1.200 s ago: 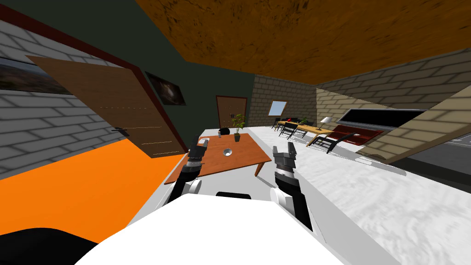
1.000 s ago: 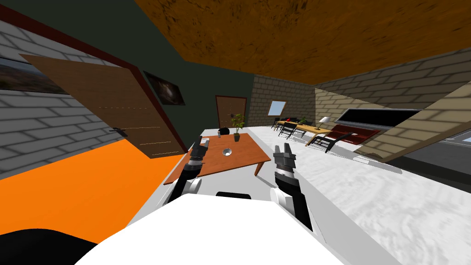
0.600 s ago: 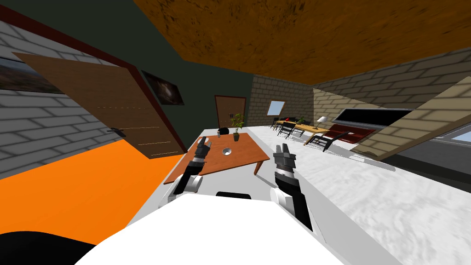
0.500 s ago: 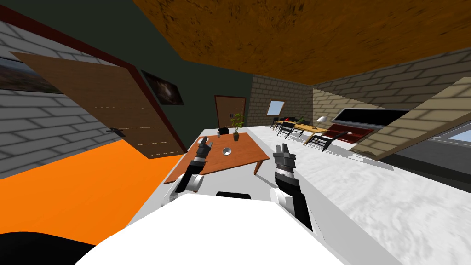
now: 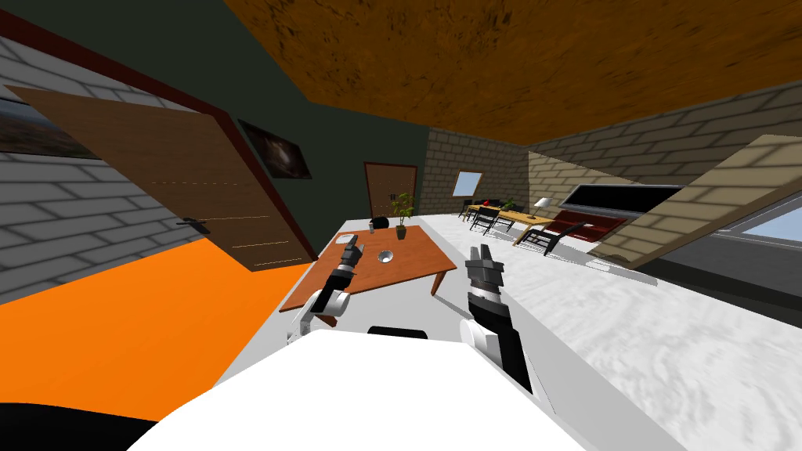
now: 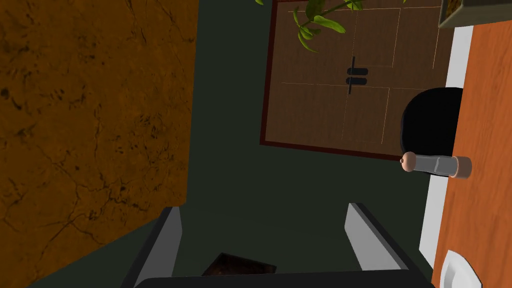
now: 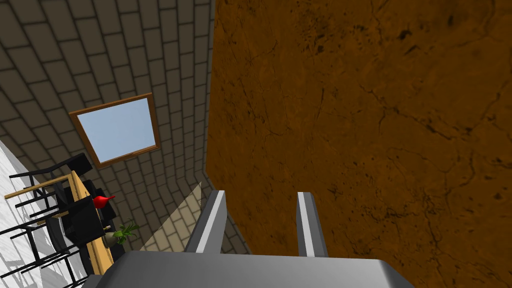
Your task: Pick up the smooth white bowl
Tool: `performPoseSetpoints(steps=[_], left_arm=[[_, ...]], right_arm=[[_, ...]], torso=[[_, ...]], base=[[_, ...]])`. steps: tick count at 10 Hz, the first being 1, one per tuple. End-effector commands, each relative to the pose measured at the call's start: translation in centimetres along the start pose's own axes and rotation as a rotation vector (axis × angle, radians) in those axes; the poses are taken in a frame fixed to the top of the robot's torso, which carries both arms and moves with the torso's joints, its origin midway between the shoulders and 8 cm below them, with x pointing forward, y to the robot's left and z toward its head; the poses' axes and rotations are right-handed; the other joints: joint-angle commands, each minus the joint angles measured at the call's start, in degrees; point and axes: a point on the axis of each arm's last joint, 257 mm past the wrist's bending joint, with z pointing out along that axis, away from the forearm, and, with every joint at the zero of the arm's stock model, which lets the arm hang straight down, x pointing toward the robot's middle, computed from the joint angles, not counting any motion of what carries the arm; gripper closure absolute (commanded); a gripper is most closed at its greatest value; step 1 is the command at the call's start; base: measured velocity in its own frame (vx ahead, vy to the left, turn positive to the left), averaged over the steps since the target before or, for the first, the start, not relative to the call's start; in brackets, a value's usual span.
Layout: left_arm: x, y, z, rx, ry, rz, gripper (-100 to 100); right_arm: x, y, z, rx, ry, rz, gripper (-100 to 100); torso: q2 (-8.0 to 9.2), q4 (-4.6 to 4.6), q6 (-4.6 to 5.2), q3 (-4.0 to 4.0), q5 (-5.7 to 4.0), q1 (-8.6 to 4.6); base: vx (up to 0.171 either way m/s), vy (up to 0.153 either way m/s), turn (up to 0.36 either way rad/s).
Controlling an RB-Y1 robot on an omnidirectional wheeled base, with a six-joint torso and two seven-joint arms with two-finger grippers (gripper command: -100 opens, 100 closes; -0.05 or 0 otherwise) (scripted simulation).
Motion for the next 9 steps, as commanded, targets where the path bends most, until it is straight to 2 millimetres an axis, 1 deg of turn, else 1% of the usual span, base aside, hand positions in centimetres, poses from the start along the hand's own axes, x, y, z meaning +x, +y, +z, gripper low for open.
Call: performPoseSetpoints(steps=[1, 3, 4, 6, 7, 8, 9], left_arm=[[0.1, 1.0, 0.4, -0.031, -0.003, -0.008, -100], [-0.2, 3.9, 1.4, -0.104, -0.016, -0.033, -100], [-0.3, 4.2, 1.3, -0.113, -0.017, -0.033, -100], [-0.6, 7.1, 2.2, -0.190, -0.032, -0.054, -100], [-0.7, 7.4, 2.1, -0.200, -0.033, -0.054, -100], [-0.9, 9.1, 2.5, -0.244, -0.042, -0.062, -100], [-1.2, 10.0, 3.0, -0.272, -0.050, -0.068, -100]], right_arm=[[0.0, 0.0, 0.0, 0.000, 0.000, 0.000, 0], [0.0, 0.0, 0.0, 0.000, 0.000, 0.000, 0], [0.0, 0.0, 0.0, 0.000, 0.000, 0.000, 0], [0.0, 0.0, 0.0, 0.000, 0.000, 0.000, 0], [0.0, 0.0, 0.0, 0.000, 0.000, 0.000, 0], [0.0, 0.0, 0.0, 0.000, 0.000, 0.000, 0], [0.0, 0.0, 0.0, 0.000, 0.000, 0.000, 0]], torso=[[0.00, 0.00, 0.00, 0.00, 0.00, 0.00], [-0.02, 0.00, -0.01, -0.01, 0.00, -0.01], [-0.01, 0.00, 0.00, 0.00, -0.01, -0.02], [-0.04, -0.01, -0.01, -0.02, -0.01, -0.02], [-0.04, -0.01, -0.01, -0.02, -0.01, -0.02], [-0.04, -0.01, -0.02, -0.02, -0.01, -0.02], [-0.07, -0.01, -0.01, -0.04, -0.01, -0.02]], base=[[-0.020, -0.002, -0.019], [-0.023, -0.005, -0.037], [-0.019, -0.005, -0.021], [-0.016, -0.010, -0.050], [-0.012, -0.009, -0.024], [-0.006, -0.010, -0.039], [-0.003, -0.013, -0.091]])
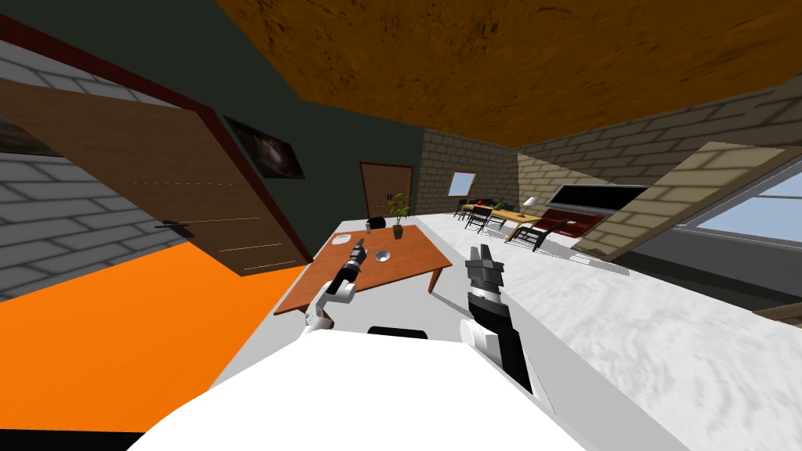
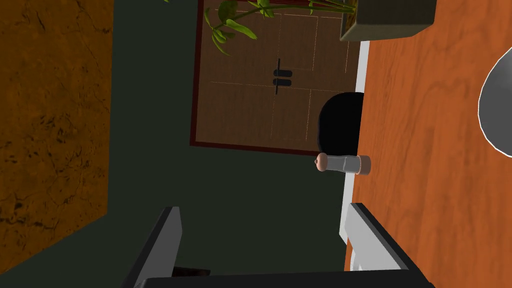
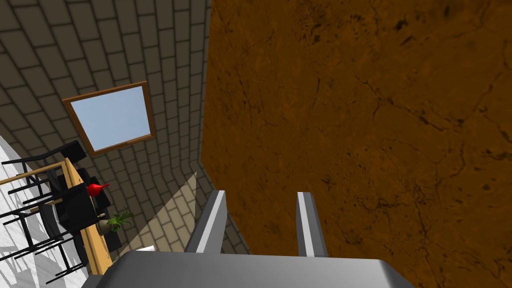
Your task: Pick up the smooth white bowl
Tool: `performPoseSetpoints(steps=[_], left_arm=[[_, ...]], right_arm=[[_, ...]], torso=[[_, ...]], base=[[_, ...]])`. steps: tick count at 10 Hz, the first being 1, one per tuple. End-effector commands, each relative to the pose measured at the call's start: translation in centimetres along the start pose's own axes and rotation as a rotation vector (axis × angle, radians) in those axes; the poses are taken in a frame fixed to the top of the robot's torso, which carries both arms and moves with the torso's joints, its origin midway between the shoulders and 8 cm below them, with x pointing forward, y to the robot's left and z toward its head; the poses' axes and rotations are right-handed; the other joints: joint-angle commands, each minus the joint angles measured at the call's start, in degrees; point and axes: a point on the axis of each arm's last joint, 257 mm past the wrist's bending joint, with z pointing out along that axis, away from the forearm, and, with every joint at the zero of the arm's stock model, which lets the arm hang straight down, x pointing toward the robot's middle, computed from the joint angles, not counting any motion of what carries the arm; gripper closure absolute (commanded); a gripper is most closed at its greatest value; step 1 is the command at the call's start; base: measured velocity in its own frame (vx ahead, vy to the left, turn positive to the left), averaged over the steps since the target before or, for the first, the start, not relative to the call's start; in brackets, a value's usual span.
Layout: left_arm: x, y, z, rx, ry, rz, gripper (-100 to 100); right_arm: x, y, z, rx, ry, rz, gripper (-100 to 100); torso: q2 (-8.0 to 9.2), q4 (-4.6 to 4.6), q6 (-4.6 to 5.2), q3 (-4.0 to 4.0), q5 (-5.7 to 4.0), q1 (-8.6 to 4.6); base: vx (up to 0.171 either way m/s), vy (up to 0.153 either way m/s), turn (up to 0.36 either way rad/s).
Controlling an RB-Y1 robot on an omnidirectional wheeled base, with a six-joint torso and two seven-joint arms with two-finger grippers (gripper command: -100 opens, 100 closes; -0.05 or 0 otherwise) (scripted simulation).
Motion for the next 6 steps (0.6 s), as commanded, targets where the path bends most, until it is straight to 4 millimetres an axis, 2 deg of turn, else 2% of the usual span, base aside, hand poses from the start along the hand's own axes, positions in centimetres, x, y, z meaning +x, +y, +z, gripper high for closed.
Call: performPoseSetpoints(steps=[1, 3, 6], left_arm=[[-0.4, 1.5, 0.6, -0.044, -0.009, -0.004, -100], [-1.3, 3.8, 1.9, -0.120, -0.031, -0.011, -100], [-2.2, 6.4, 2.2, -0.194, -0.050, -0.012, -100]], right_arm=[[0.0, 0.0, 0.0, 0.000, 0.000, 0.000, 0], [0.0, 0.0, 0.0, 0.000, 0.000, 0.000, 0], [0.0, 0.0, 0.0, 0.000, 0.000, 0.000, 0]], torso=[[0.00, 0.00, 0.00, 0.00, 0.00, 0.00], [-0.03, -0.01, -0.01, -0.02, 0.00, 0.02], [-0.05, -0.01, -0.01, -0.03, 0.00, 0.00]], base=[[0.000, -0.009, -0.035], [0.006, -0.014, -0.078], [0.009, -0.013, -0.049]])
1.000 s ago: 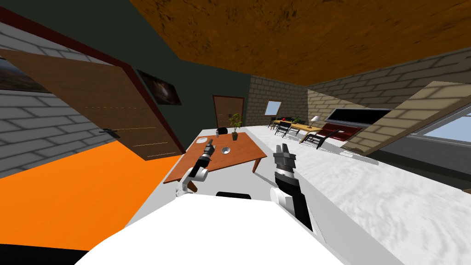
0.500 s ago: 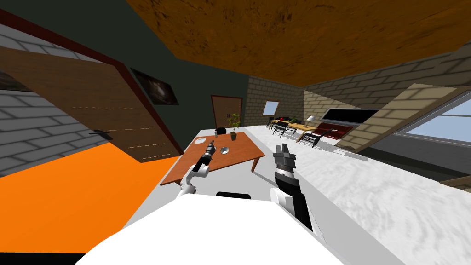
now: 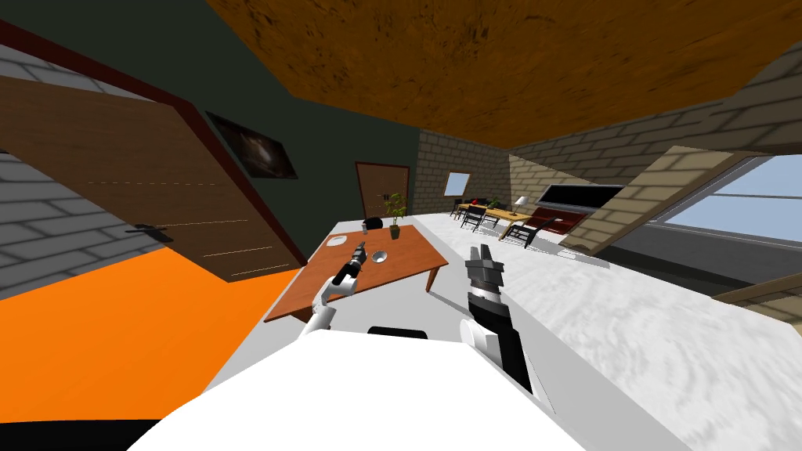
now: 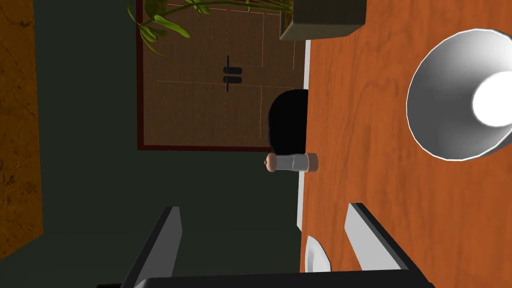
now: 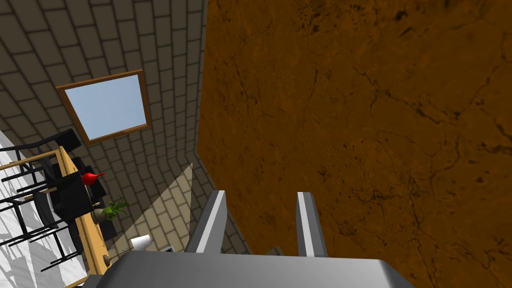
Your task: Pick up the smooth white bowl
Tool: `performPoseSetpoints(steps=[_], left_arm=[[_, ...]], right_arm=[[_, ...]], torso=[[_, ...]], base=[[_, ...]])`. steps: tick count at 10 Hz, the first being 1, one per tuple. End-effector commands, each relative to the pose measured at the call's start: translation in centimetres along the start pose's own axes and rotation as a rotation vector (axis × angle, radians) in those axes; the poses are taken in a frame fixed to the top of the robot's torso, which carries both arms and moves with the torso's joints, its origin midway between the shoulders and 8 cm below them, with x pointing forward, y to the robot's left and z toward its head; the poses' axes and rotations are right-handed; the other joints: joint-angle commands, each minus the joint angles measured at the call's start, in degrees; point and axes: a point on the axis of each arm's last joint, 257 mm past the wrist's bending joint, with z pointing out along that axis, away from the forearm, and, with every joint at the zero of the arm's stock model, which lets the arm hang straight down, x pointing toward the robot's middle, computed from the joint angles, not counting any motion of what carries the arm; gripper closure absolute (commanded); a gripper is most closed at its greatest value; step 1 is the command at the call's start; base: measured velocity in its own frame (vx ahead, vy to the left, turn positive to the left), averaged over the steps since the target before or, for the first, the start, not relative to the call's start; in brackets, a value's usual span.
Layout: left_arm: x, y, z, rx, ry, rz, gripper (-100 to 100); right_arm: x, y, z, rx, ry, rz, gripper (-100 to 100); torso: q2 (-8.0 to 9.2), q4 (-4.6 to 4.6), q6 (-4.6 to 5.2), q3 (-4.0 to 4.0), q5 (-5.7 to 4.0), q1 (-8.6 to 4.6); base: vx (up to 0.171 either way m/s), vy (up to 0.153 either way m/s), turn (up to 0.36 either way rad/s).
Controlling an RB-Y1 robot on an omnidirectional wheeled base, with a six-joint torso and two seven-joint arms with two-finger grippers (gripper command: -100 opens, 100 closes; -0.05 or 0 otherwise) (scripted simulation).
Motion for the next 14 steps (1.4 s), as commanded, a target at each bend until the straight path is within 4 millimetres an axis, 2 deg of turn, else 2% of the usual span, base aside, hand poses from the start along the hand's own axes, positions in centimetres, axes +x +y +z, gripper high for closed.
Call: performPoseSetpoints(steps=[1, 2, 3, 4, 5, 6, 9, 10, 11, 13, 14], left_arm=[[-0.7, 1.7, 0.9, -0.056, -0.018, -0.001, -100], [-0.8, 2.2, 0.8, -0.066, -0.020, -0.001, -100], [-1.7, 3.8, 1.4, -0.120, -0.039, 0.000, -100], [-2.5, 4.2, 2.0, -0.144, -0.053, 0.001, -100], [-2.7, 5.3, 1.9, -0.175, -0.058, 0.001, -100], [-3.7, 6.6, 2.3, -0.220, -0.077, 0.002, -100], [-4.9, 8.5, 2.4, -0.289, -0.101, 0.002, -100], [-6.0, 9.8, 2.5, -0.339, -0.122, 0.002, -100], [-6.0, 10.0, 2.5, -0.346, -0.123, 0.002, -100], [-8.1, 12.1, 2.5, -0.434, -0.162, -0.001, -100], [-8.2, 12.9, 2.2, -0.459, -0.165, -0.002, -100]], right_arm=[[0.0, 0.0, 0.0, 0.000, 0.000, 0.000, 0], [0.0, 0.0, 0.0, 0.000, 0.000, 0.000, 0], [0.0, 0.0, 0.0, 0.000, 0.000, 0.000, 0], [0.0, 0.0, 0.0, 0.000, 0.000, 0.000, 0], [0.0, 0.0, 0.0, 0.000, 0.000, 0.000, 0], [0.0, 0.0, 0.0, 0.000, 0.000, 0.000, 0], [0.0, 0.0, 0.0, 0.000, 0.000, 0.000, 0], [0.0, 0.0, 0.0, 0.000, 0.000, 0.000, 0], [0.0, 0.0, 0.0, 0.000, 0.000, 0.000, 0], [0.0, 0.0, 0.0, 0.000, 0.000, 0.000, 0], [0.0, 0.0, 0.0, 0.000, 0.000, 0.000, 0]], torso=[[0.00, 0.00, 0.00, 0.00, 0.00, 0.00], [-0.01, 0.00, 0.02, -0.01, 0.00, -0.03], [0.00, 0.00, 0.00, 0.00, 0.00, -0.02], [0.00, 0.00, 0.01, 0.00, 0.00, -0.02], [-0.05, -0.01, 0.03, -0.03, -0.01, -0.07], [-0.04, -0.01, -0.01, -0.02, -0.01, -0.05], [-0.02, 0.00, 0.01, -0.01, -0.01, -0.04], [-0.01, 0.00, -0.01, -0.01, -0.01, -0.03], [-0.01, 0.00, 0.01, -0.01, -0.01, -0.04], [-0.02, 0.00, 0.01, -0.01, -0.01, -0.05], [-0.07, -0.01, 0.02, -0.04, -0.02, -0.09]], base=[[0.013, -0.018, -0.080], [0.011, -0.015, -0.051], [0.011, -0.017, -0.084], [0.023, -0.027, -0.164], [0.021, -0.022, -0.047], [0.016, -0.023, -0.066], [0.016, -0.018, -0.069], [0.014, -0.022, -0.100], [0.014, -0.017, -0.070], [0.026, -0.027, -0.138], [0.024, -0.023, -0.059]])
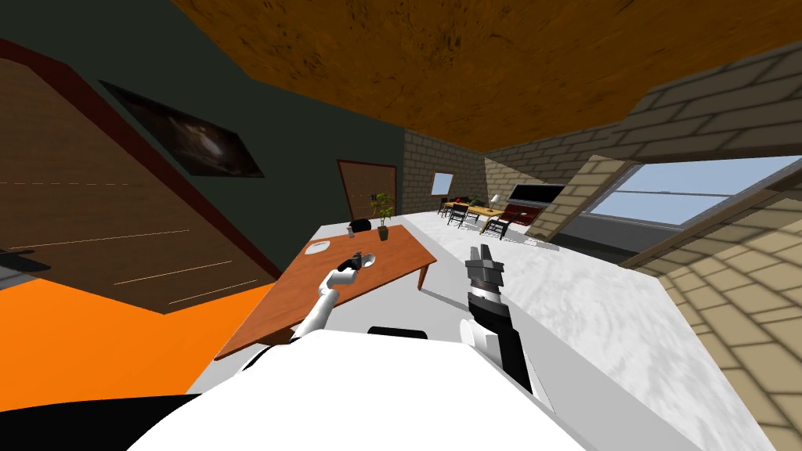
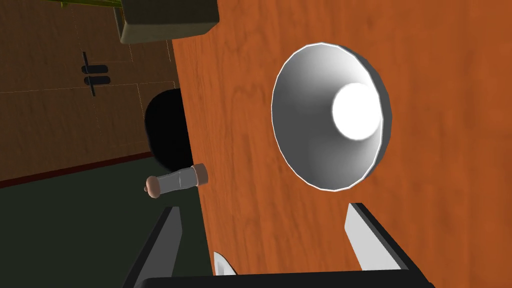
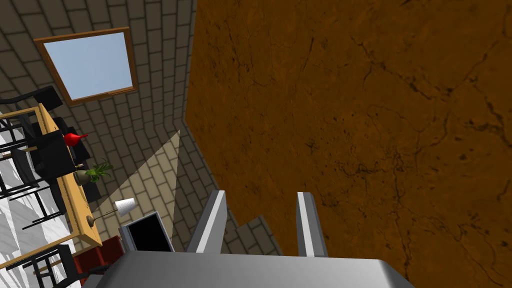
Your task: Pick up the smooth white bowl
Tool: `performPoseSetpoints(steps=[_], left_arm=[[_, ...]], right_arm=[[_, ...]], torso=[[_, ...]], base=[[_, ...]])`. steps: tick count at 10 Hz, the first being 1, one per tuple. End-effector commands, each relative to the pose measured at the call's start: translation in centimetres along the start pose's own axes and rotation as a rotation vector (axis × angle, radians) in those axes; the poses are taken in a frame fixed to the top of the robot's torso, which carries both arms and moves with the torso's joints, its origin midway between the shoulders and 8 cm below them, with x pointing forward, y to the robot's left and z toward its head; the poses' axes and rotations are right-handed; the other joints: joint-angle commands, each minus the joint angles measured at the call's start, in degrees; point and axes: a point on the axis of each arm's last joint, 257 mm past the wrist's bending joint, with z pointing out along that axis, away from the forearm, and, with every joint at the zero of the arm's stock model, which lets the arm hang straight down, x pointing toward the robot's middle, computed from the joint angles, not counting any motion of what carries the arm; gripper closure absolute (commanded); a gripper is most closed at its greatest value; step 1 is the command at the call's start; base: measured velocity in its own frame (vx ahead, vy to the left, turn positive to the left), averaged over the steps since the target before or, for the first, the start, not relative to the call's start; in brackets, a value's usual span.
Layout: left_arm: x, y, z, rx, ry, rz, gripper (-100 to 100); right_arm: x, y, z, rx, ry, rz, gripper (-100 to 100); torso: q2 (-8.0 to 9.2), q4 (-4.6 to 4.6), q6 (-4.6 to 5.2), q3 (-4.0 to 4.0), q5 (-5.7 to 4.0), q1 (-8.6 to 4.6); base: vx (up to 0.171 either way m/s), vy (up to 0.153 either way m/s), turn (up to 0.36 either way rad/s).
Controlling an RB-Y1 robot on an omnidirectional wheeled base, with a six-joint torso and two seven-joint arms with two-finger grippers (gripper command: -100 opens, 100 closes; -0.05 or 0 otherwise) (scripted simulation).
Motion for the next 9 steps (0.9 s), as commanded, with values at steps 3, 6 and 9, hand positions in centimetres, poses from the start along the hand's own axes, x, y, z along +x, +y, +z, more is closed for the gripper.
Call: performPoseSetpoints(steps=[3, 6, 9], left_arm=[[-2.6, 3.2, 0.7, -0.130, -0.042, -0.010, -100], [-4.2, 5.5, 1.1, -0.227, -0.072, -0.024, -100], [-5.6, 8.0, 1.1, -0.321, -0.095, -0.040, -100]], right_arm=[[0.0, 0.0, 0.0, 0.000, 0.000, 0.000, 0], [0.0, 0.0, 0.0, 0.000, 0.000, 0.000, 0], [0.0, 0.0, 0.0, 0.000, 0.000, 0.000, 0]], torso=[[0.01, 0.01, 0.00, 0.01, 0.01, 0.04], [-0.02, -0.01, -0.01, -0.01, 0.01, 0.06], [-0.04, -0.01, -0.01, -0.03, 0.01, 0.06]], base=[[0.025, -0.017, -0.081], [0.035, -0.011, -0.090], [0.041, -0.008, -0.089]])
